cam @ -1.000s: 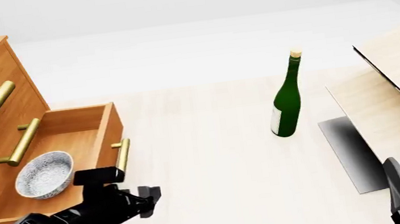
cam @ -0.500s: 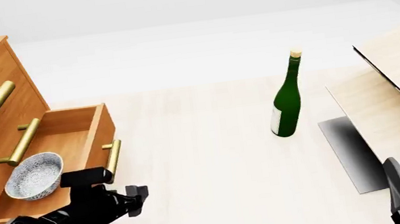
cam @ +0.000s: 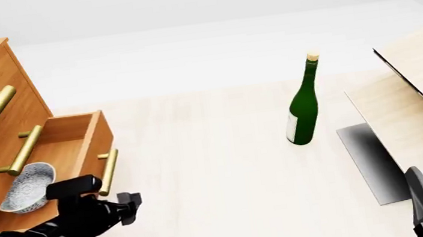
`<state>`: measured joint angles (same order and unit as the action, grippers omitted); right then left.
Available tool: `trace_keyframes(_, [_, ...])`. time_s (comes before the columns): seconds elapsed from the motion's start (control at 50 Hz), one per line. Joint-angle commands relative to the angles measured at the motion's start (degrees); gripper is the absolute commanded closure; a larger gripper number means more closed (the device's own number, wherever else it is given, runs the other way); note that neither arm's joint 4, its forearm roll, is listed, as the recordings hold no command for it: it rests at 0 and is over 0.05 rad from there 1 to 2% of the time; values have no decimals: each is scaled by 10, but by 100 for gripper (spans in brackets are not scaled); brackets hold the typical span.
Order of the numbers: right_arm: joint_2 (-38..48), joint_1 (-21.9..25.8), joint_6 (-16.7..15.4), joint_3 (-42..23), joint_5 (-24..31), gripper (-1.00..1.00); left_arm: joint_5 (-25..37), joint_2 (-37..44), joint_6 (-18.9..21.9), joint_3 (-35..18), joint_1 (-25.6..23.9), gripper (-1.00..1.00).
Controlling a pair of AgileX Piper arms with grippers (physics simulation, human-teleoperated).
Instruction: Put the bowl in the bottom drawer of the cabinet and close it.
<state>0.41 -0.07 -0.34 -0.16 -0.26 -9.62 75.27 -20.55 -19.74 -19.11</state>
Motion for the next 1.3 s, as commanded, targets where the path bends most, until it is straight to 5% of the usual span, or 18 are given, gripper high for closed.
trace_keyframes(0.02, [-1, 0, 0, 0, 0, -100, 5, -9, 0, 4, 20, -100])
trace_keyframes(1.3, [-1, 0, 0, 0, 0, -100, -6, -14, 41, 26, 171, -100])
